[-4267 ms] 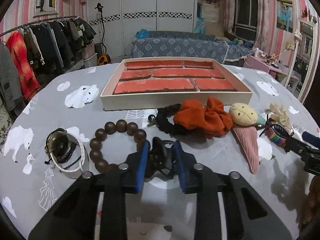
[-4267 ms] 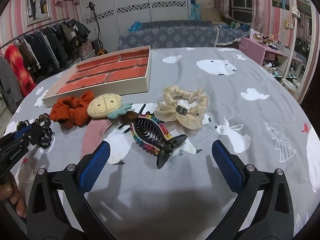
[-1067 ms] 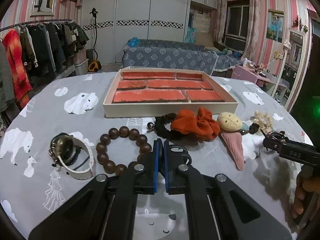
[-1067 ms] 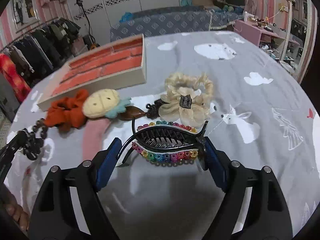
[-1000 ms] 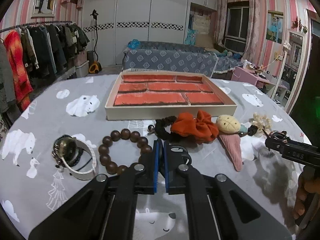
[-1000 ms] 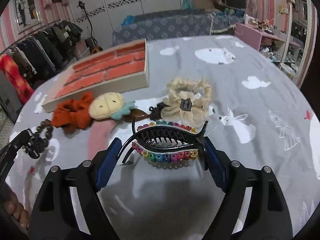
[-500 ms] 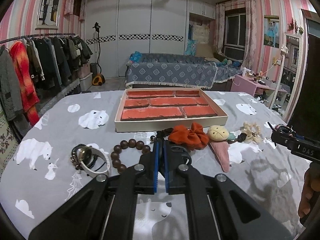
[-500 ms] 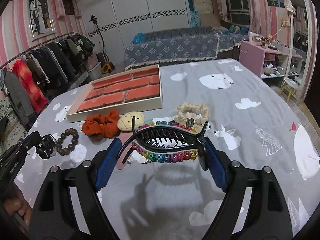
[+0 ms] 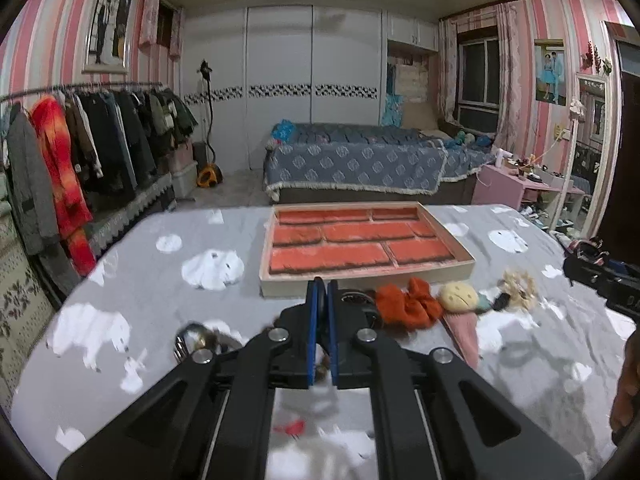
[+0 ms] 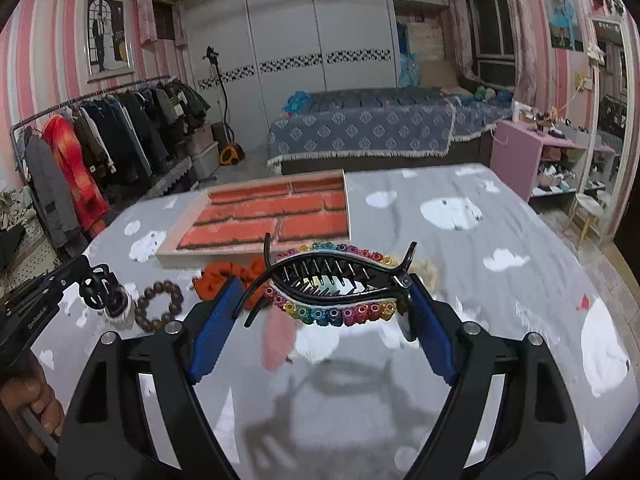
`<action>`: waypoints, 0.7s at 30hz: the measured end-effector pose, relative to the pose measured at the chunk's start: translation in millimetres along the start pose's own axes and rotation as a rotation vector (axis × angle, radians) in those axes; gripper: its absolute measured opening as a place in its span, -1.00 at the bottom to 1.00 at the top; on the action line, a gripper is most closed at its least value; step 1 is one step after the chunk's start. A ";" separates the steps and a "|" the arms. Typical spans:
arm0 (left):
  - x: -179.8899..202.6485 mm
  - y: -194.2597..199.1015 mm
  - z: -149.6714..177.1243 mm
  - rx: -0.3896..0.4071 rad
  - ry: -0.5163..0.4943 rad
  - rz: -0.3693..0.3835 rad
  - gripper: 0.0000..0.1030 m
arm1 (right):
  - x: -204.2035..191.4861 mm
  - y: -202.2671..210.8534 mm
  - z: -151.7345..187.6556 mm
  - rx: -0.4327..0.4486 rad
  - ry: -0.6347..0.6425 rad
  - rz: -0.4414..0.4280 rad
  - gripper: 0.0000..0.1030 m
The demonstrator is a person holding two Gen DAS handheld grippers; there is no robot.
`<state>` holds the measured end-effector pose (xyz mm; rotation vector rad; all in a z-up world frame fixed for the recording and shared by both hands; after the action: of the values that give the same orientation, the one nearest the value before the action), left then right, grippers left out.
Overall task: Organize jewelry
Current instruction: 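Lift the rainbow hair claw with the right tool toward the red-lined box, then lower the hair claw into a box compartment and open the right tool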
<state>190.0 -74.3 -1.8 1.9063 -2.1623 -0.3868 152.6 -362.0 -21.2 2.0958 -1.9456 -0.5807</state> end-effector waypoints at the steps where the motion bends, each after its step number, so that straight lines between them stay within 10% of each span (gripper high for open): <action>1: -2.0 -4.4 -2.9 0.001 0.004 0.000 -0.91 | -1.7 -1.8 -2.3 0.005 0.001 -0.003 0.56; 21: -17.5 -93.6 -65.8 0.048 0.031 -0.024 -0.91 | -32.5 -91.0 -66.2 0.059 0.042 -0.061 0.56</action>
<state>302.0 -70.8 27.4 1.9518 -2.1494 -0.3101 261.7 -327.8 4.2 2.1914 -1.9044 -0.4918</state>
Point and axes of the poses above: each gripper's, at about its wrist camera, not at the fingertips, and y roughly against the way its jaws point, x to its right, z to its underside, the point moved 10 cm from there along -y, roughly the way its jaws point, and after that the axes turned 7 degrees about x, right-handed, at the moved point
